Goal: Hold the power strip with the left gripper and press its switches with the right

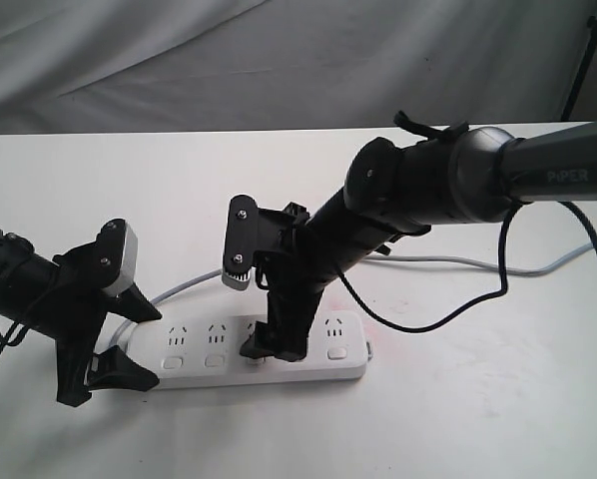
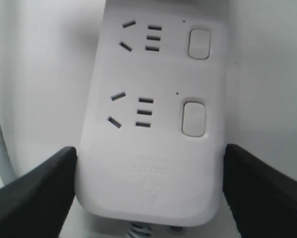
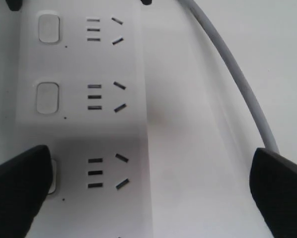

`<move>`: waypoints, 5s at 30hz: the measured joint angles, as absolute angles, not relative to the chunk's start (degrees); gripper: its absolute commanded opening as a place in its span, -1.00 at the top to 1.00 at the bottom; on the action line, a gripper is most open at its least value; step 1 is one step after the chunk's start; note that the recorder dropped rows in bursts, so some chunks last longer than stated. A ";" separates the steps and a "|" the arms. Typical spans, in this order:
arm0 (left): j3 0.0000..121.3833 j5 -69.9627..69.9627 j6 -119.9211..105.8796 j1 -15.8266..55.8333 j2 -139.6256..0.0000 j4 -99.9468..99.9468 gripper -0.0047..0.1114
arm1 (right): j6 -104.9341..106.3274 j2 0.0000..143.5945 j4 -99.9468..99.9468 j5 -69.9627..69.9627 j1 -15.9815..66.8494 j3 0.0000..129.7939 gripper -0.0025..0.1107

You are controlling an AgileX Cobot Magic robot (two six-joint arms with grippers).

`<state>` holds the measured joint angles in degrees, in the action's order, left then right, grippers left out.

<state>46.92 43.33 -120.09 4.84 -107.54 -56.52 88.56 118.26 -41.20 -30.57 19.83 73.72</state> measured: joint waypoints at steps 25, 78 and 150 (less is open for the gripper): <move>46.92 43.33 -120.09 4.84 -107.54 -56.52 0.10 | 88.68 116.49 -40.21 -27.58 21.08 72.01 -0.90; 46.92 43.33 -120.09 4.84 -107.54 -56.52 0.10 | 86.59 112.22 -41.43 -35.79 14.20 70.22 -0.90; 46.92 43.33 -120.09 4.84 -107.54 -56.52 0.10 | 88.43 106.88 -44.93 -30.70 14.65 66.18 -0.90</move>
<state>46.92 43.33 -120.09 4.84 -107.54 -56.52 88.43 106.88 -44.93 -30.70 14.65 66.18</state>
